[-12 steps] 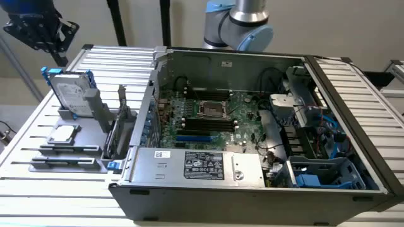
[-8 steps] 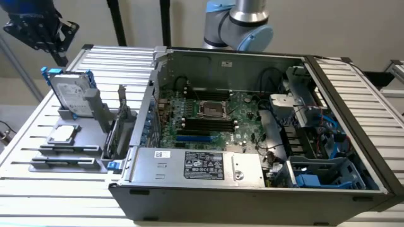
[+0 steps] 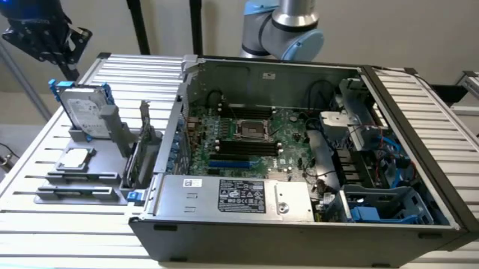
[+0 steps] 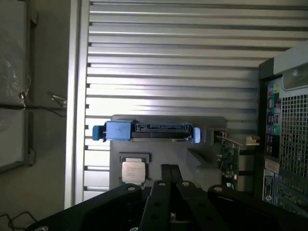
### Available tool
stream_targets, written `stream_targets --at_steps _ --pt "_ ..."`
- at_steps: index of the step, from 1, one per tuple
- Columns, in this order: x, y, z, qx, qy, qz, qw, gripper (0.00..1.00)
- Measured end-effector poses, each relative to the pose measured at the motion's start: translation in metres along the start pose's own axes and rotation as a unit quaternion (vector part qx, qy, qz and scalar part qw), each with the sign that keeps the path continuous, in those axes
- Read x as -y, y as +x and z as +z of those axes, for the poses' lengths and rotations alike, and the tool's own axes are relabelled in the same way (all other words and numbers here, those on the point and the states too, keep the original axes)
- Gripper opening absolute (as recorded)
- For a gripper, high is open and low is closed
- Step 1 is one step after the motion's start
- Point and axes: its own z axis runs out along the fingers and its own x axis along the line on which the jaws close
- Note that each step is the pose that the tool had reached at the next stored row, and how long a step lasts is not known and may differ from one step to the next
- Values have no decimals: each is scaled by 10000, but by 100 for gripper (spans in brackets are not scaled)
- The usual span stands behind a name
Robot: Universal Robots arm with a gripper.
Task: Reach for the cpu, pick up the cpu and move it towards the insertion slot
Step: 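Pick up the cpu and move it towards the insertion slot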
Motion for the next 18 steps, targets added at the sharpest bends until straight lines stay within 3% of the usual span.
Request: stream_targets --at_steps 8,14,18 --pt "148 256 52 0 0 0 10000 11" --pt "275 315 45 0 1 0 10000 11" --pt "308 349 53 -15 17 -3 10000 11"
